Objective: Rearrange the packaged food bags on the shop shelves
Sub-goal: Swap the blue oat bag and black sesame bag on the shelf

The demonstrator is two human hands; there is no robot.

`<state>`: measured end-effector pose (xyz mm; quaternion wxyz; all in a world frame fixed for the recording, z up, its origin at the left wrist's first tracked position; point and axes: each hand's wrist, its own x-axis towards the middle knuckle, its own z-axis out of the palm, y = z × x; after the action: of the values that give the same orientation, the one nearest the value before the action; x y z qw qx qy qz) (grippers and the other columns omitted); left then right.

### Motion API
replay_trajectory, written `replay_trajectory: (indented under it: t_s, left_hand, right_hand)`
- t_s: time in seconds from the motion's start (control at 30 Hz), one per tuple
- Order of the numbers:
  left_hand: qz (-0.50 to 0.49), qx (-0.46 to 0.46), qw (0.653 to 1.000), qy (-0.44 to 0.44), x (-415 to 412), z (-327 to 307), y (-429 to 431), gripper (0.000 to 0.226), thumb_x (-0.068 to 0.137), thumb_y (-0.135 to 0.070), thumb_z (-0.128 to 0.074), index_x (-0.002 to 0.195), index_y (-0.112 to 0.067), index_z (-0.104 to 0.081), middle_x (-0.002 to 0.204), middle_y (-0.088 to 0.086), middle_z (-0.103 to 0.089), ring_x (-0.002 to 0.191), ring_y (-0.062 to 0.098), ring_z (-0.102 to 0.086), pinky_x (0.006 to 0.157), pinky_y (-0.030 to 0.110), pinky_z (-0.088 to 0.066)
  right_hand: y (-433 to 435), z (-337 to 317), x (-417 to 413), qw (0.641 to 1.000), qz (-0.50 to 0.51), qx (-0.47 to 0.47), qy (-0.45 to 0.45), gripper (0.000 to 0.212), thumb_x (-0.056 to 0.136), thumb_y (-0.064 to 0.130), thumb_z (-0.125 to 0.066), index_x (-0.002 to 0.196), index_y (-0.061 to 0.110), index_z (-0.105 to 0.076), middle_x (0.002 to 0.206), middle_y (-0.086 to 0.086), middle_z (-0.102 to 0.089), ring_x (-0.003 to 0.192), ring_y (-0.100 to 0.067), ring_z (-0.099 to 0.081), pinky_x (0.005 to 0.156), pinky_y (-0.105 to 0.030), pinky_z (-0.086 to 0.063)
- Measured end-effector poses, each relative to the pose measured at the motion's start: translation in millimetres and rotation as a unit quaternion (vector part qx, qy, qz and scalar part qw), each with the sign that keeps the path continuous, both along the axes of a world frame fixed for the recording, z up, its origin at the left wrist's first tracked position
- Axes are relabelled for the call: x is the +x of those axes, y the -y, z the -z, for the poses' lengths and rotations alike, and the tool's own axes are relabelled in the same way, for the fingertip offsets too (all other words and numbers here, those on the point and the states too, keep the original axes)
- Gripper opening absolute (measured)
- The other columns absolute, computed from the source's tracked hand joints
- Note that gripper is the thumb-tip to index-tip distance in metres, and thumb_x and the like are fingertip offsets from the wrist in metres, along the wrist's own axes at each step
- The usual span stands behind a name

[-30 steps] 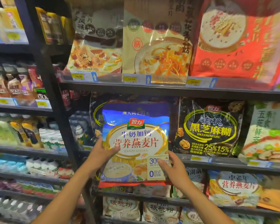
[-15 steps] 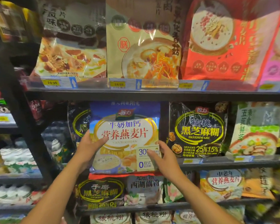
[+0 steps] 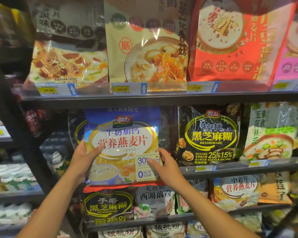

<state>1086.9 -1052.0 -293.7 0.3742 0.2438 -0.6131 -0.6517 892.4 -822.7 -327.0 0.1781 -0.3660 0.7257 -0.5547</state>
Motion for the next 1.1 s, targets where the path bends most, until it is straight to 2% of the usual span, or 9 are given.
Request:
replay_trajectory:
  t_s: [0.27,0.47,0.5,0.6,0.63,0.73,0.87,1.0,1.1]
  left_hand:
    - [0.017,0.009,1.0,-0.002,-14.2,3.9,-11.2,0.047,0.086,-0.016,-0.078,0.13,-0.022,-0.06,0.12,0.009,-0.075,0.112,0.033,-0.072,0.103,0.062,-0.05]
    - [0.011,0.02,1.0,0.003,-19.8,10.6,-21.5,0.042,0.091,-0.008,-0.074,0.128,-0.021,-0.061,0.12,0.008,-0.076,0.112,0.032,-0.072,0.102,0.058,-0.052]
    - [0.009,0.02,1.0,0.005,-20.4,10.6,-23.7,0.04,0.091,-0.008,-0.073,0.126,-0.022,-0.062,0.118,0.008,-0.076,0.111,0.032,-0.072,0.101,0.056,-0.053]
    - [0.001,0.024,1.0,0.009,-22.0,10.9,-26.9,0.038,0.091,-0.009,-0.074,0.123,-0.024,-0.062,0.115,0.005,-0.078,0.11,0.031,-0.073,0.098,0.052,-0.055]
    - [0.0,0.023,1.0,0.01,-22.8,10.3,-27.7,0.039,0.091,-0.01,-0.074,0.125,-0.024,-0.061,0.115,0.004,-0.077,0.11,0.029,-0.073,0.098,0.052,-0.055]
    - [0.001,0.013,1.0,0.011,-27.9,6.4,-28.6,0.043,0.091,-0.011,-0.075,0.129,-0.024,-0.06,0.118,0.004,-0.077,0.109,0.026,-0.073,0.1,0.053,-0.054]
    - [-0.013,-0.019,1.0,0.015,-41.5,-1.8,-30.8,0.043,0.091,-0.014,-0.076,0.13,-0.022,-0.06,0.117,0.001,-0.077,0.108,0.021,-0.074,0.098,0.049,-0.056]
    - [-0.041,-0.028,0.998,0.032,-57.9,-8.9,-28.7,0.042,0.089,-0.024,-0.08,0.124,-0.018,-0.058,0.117,0.005,-0.074,0.107,0.023,-0.072,0.096,0.05,-0.057]
    - [-0.074,-0.032,0.995,0.056,-73.3,-15.5,-29.1,0.041,0.088,-0.029,-0.08,0.112,-0.009,-0.054,0.108,0.009,-0.069,0.097,0.024,-0.068,0.082,0.042,-0.058]
  right_hand:
    - [-15.4,-0.5,-5.5,0.999,0.016,0.031,0.008,0.055,0.092,0.049,-0.071,0.14,0.03,-0.053,0.131,0.02,-0.064,0.122,0.003,-0.056,0.104,-0.029,-0.047]
    - [-25.1,5.6,-10.1,0.998,0.017,0.054,0.019,0.04,0.095,0.043,-0.069,0.129,0.035,-0.051,0.119,0.031,-0.057,0.103,0.024,-0.049,0.089,-0.008,-0.039]
    - [-25.7,6.7,-11.0,0.998,0.018,0.053,0.019,0.043,0.094,0.047,-0.069,0.131,0.033,-0.052,0.122,0.027,-0.061,0.108,0.021,-0.052,0.092,-0.01,-0.042]
    - [-26.2,9.0,-11.8,0.999,0.028,0.039,0.011,0.058,0.089,0.056,-0.071,0.138,0.03,-0.053,0.129,0.016,-0.067,0.122,0.0,-0.059,0.107,-0.037,-0.05]
    - [-26.6,9.1,-11.7,0.999,0.025,0.036,0.011,0.06,0.089,0.056,-0.071,0.139,0.03,-0.053,0.129,0.015,-0.067,0.123,-0.002,-0.059,0.108,-0.04,-0.049]
    - [-27.5,8.3,-14.4,0.999,0.038,0.028,0.002,0.074,0.084,0.068,-0.066,0.145,0.032,-0.047,0.138,0.015,-0.061,0.13,-0.007,-0.055,0.11,-0.044,-0.048]
    - [-29.6,2.4,-18.2,0.997,0.062,0.032,-0.02,0.071,0.091,0.054,-0.07,0.151,0.032,-0.039,0.142,0.016,-0.055,0.133,-0.008,-0.05,0.112,-0.041,-0.045]
    - [-33.4,-0.2,-21.1,0.992,0.089,0.045,-0.07,0.081,0.092,0.04,-0.072,0.158,0.033,-0.027,0.152,0.013,-0.049,0.139,-0.007,-0.046,0.116,-0.041,-0.042]
    - [-32.9,-0.6,-25.0,0.988,0.1,0.063,-0.102,0.088,0.091,0.043,-0.071,0.161,0.038,-0.017,0.16,0.014,-0.037,0.147,-0.008,-0.036,0.12,-0.043,-0.036]
